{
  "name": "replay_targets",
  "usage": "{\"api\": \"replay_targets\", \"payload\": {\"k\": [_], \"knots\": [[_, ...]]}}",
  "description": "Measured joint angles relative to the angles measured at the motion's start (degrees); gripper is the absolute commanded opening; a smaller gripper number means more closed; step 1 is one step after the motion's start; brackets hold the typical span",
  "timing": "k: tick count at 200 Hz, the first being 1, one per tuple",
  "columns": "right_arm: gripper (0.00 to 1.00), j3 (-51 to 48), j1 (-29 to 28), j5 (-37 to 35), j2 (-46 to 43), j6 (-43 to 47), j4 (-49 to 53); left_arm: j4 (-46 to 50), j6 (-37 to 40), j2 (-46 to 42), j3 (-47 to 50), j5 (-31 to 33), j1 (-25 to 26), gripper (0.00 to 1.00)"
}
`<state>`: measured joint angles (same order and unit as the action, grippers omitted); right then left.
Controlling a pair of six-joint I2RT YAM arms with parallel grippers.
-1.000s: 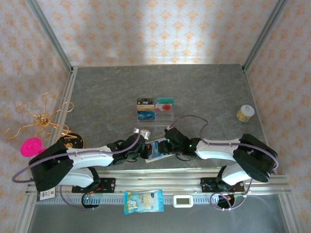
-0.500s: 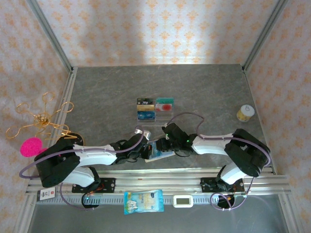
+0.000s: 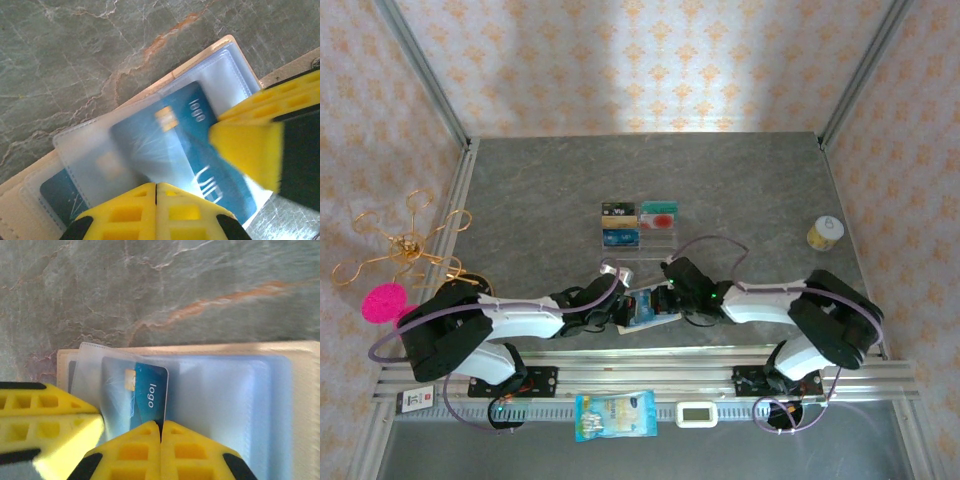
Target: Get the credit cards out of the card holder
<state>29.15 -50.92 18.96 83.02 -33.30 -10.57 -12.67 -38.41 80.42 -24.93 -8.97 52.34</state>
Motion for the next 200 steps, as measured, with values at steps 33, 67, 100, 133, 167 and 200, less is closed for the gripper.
{"api": "replay_targets", "payload": {"k": [33,67,100,133,167,200], "knots": [[0.00,-2.8,0.4,-2.5,-7.3,0.3,1.6,-0.2,0.7,-1.4,1.1,-0.8,-0.4,0.00],[0.00,-2.9,0.4,-4.2,-17.0,5.2,4.2,0.6,1.0,-4.4,1.1,-1.3,-0.4,0.10],[0.00,0.3,0.5,-6.5,-23.9,11.9,6.8,1.3,0.9,-11.6,0.9,-1.3,-0.4,0.40],[0.00,8.4,3.3,-6.8,-22.4,19.6,7.8,2.3,-0.8,-17.3,0.6,-0.9,-0.4,0.64],[0.00,16.6,8.8,-4.4,-17.9,27.9,7.1,3.0,-2.8,-20.7,1.3,-0.9,-0.4,0.99],[0.00,24.5,13.1,0.9,-11.8,35.1,6.3,4.0,-4.2,-23.2,2.6,-1.1,-0.4,0.99]]}}
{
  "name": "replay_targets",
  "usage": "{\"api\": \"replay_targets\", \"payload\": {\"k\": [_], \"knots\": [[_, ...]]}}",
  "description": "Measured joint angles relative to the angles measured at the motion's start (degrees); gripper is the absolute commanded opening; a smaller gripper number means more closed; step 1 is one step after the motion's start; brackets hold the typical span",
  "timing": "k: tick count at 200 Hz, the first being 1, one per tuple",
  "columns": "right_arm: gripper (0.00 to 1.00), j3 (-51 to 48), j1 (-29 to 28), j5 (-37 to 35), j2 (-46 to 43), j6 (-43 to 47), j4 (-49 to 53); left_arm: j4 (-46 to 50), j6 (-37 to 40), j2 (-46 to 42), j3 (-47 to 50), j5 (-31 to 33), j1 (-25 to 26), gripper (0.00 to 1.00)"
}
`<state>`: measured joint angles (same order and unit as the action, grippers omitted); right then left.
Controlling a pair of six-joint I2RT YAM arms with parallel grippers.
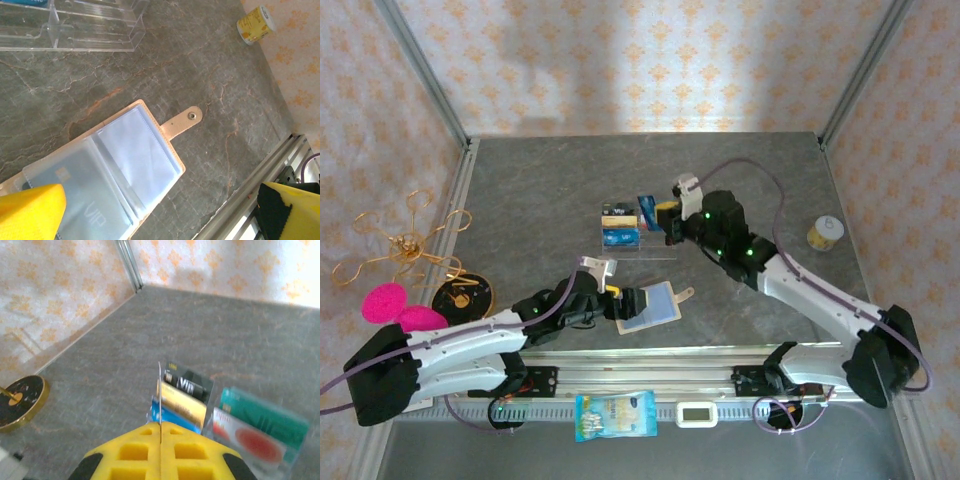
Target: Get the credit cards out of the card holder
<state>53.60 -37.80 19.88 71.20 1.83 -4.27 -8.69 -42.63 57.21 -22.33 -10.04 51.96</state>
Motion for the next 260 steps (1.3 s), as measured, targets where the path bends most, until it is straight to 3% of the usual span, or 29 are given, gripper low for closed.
{"api": "replay_targets", "payload": {"k": [40,116,202,260], "knots": [[0.00,15.3,1.7,7.9,11.0,12.3,5.0,0.6,-0.6,-3.6,0.9,-0.4,0.0,0.99],[0.00,36.4,5.5,21.5,28.4,36.3,26.9,1.9,0.8,-9.0,1.9,-3.5,0.0,0.99],[0.00,46.6,7.5,29.0,39.7,52.9,45.8,3.3,3.5,-27.0,4.4,0.7,0.0,0.99],[0.00,46.9,6.5,29.8,42.0,55.7,48.1,3.3,4.8,-28.2,4.4,4.4,0.0,0.99]]}}
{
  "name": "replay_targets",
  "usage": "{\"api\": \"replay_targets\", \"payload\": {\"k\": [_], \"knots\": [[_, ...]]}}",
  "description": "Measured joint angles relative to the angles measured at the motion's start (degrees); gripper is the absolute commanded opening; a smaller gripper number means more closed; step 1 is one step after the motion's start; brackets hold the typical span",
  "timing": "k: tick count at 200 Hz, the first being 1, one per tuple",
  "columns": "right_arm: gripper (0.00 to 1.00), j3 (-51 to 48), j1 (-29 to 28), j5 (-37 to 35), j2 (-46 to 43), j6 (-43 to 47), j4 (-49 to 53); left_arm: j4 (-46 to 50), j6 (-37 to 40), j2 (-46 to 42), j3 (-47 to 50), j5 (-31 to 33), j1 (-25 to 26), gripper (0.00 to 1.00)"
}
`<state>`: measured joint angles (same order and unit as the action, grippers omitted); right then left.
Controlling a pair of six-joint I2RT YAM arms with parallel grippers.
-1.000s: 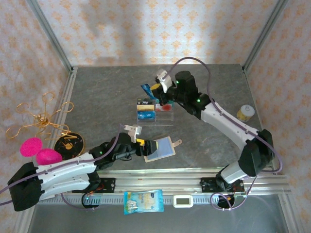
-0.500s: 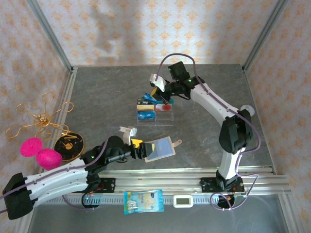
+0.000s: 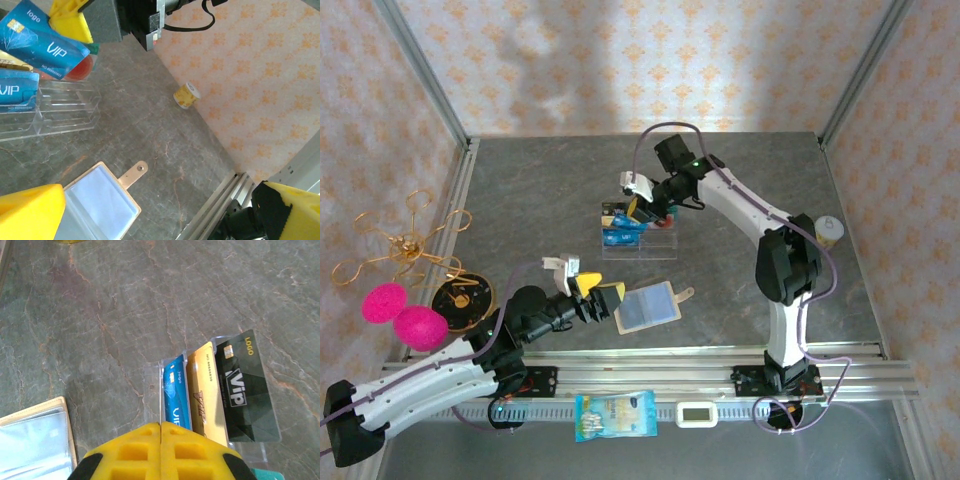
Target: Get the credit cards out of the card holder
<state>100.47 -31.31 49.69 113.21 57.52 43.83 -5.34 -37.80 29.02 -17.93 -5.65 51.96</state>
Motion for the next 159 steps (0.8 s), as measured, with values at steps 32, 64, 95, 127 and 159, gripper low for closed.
{"api": "replay_targets", "payload": {"k": [32,64,95,127,159], "knots": [[0.00,0.4,-1.6,-0.7,1.8,0.2,0.0,0.0,0.4,0.4,0.0,0.7,0.0,0.99],[0.00,1.3,-2.7,-2.4,3.7,-0.7,-0.7,0.0,0.4,0.4,0.0,1.6,0.0,0.99],[0.00,1.6,-3.2,-4.9,4.7,-1.8,-1.8,0.0,0.4,0.4,0.0,1.9,0.0,0.99],[0.00,2.6,-3.2,-6.4,4.7,-2.2,-2.4,0.0,0.4,0.4,0.0,2.1,0.0,0.99],[0.00,4.8,-3.2,-7.7,5.7,-2.2,-2.4,0.1,0.4,0.4,0.0,2.2,0.0,0.99]]}}
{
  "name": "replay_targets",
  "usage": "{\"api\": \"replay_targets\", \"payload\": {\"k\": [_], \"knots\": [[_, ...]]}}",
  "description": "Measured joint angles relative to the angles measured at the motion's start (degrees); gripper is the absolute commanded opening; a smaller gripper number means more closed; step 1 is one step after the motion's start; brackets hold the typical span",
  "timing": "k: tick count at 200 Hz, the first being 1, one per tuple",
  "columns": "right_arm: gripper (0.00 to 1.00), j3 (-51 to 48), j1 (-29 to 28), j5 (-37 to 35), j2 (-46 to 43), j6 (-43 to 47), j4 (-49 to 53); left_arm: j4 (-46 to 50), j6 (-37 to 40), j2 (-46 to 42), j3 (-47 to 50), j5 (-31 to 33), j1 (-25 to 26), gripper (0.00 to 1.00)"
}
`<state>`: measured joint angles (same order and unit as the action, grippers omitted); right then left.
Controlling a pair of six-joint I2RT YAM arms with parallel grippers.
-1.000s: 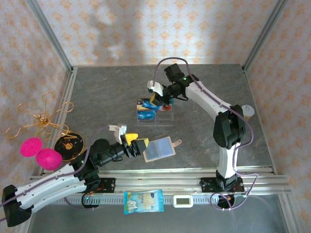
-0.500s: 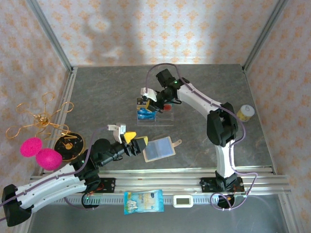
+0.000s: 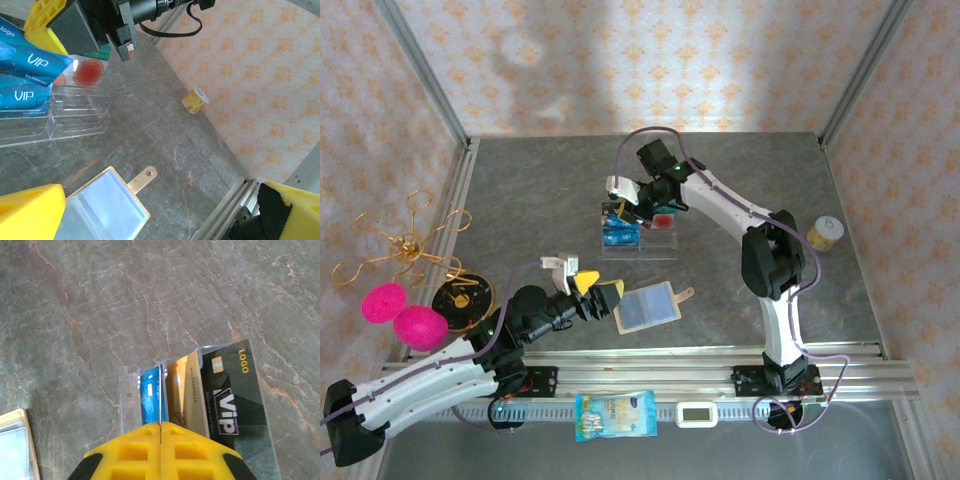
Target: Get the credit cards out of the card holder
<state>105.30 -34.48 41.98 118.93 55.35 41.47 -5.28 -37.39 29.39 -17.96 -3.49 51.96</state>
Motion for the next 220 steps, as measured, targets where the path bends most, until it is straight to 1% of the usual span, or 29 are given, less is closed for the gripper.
{"api": "replay_targets", "payload": {"k": [19,68,78,84,90,103,133,159,186,199,220], "knots": [[0.00,1.7,-0.1,-0.8,1.6,0.0,0.4,0.0,0.0,0.2,0.0,0.1,0.0,0.99],[0.00,1.8,-1.4,-3.7,3.8,0.2,1.5,0.6,0.0,0.8,0.0,0.8,0.0,0.99],[0.05,1.8,-1.7,-4.0,3.8,0.2,1.4,0.7,0.0,0.9,0.0,1.0,0.0,0.99],[0.17,1.8,-1.8,-4.2,3.8,0.2,1.4,0.8,0.0,1.1,0.0,1.0,0.0,0.99],[0.25,1.8,-1.9,-4.5,3.8,0.2,1.3,0.9,0.0,1.1,0.0,1.0,0.0,0.99],[0.31,1.8,-2.0,-5.0,3.8,-0.5,0.8,1.0,0.0,1.2,0.0,1.0,0.0,0.99],[0.34,1.4,-2.0,-5.1,3.7,-1.9,-1.3,1.1,0.0,1.3,0.0,1.1,0.0,0.99],[0.35,-3.7,-2.0,-4.6,0.3,-4.6,-5.2,1.0,0.0,1.5,0.0,1.4,0.0,0.99],[0.34,-13.2,-2.0,-4.7,-7.8,-12.2,-14.1,0.7,-0.3,1.5,0.0,1.7,0.0,0.99],[0.34,-19.0,-2.0,-5.2,-12.5,-18.3,-21.0,0.4,-0.7,1.5,0.0,2.2,0.0,0.99],[0.34,-28.5,-2.0,-8.7,-19.1,-31.0,-33.4,-1.5,-1.6,2.1,0.6,2.5,0.0,0.99]]}}
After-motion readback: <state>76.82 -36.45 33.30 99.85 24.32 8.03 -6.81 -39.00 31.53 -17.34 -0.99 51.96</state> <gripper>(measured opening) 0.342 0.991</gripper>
